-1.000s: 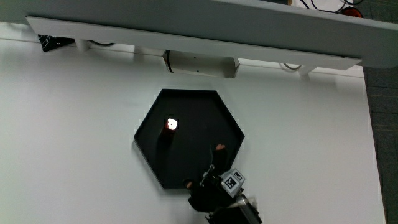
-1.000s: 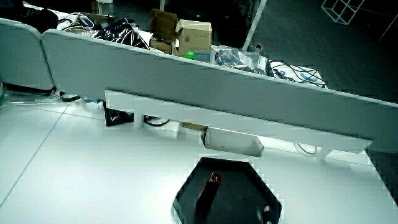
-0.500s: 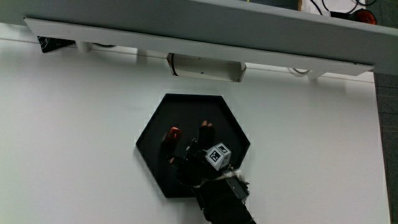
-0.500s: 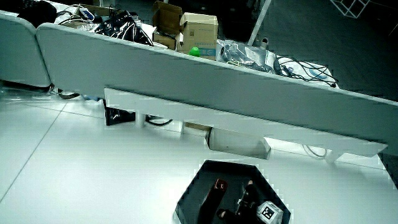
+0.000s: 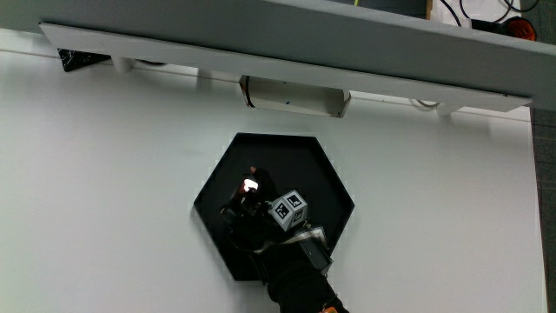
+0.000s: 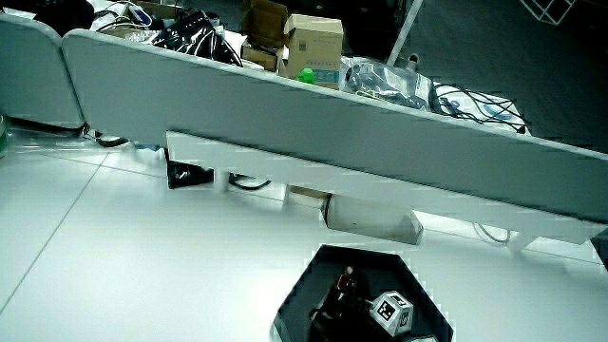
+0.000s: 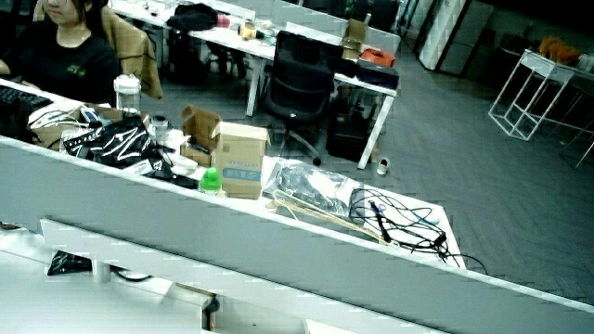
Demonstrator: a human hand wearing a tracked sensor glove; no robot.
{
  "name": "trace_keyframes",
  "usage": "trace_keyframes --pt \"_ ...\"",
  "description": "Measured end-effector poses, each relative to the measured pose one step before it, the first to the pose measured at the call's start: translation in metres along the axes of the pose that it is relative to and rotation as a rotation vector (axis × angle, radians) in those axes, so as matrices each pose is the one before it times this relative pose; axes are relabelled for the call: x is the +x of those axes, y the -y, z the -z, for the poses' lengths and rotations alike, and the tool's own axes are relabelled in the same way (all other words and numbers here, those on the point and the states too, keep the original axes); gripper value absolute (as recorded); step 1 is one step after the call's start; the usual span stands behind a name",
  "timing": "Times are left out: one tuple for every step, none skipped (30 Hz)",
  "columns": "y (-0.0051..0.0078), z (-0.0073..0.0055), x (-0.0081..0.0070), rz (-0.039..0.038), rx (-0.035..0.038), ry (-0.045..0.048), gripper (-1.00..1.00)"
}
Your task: Pick disinfectant from plate
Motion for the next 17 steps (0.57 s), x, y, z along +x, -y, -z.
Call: trace_keyframes --pt "0.00027 0.00112 0.00266 -0.00603 0.00705 0.00981 1.00" --pt "0.00079 -0.00061 0.00114 0.00021 0.00093 -0.00184 1.00" --pt "0.00064 -0.00022 0.00120 0.00071 0.01248 0.00597 1.00" --pt "0.00102 -0.00248 -0.00103 0.00239 0.00590 -0.01106 1.00" --pt "0.00053 0.00114 0.00183 0.00809 0.01228 0.00279 1.00" --pt "0.00172 -0.00027 0.00115 0.00764 0.00658 -0.00505 1.00" --pt "0.00171 -0.00029 0.00116 0.00764 0.00658 -0.00505 1.00" --pt "0.00277 -0.00161 0.00048 0.00359 0.01567 -0.00817 1.00" --pt "0.00274 -0.00165 0.00048 0.00359 0.01567 -0.00817 1.00" --pt "0.00272 -0.00170 0.00047 0.00359 0.01567 -0.00817 1.00" --pt "0.00144 -0.00072 0.00097 -0.00688 0.01521 -0.00009 1.00" --pt "0.00143 -0.00075 0.00096 -0.00688 0.01521 -0.00009 1.00" --pt "0.00182 -0.00403 -0.00166 -0.00658 0.01062 -0.00952 1.00" --pt "0.00141 -0.00125 0.00127 -0.01006 0.01575 0.00344 1.00" --pt "0.00146 -0.00506 -0.00187 -0.00971 0.01614 -0.00498 1.00" --pt "0.00164 -0.00561 -0.00137 0.00046 -0.00067 -0.00394 1.00" --pt "0.00203 -0.00140 0.00348 -0.00663 0.01606 0.00791 1.00"
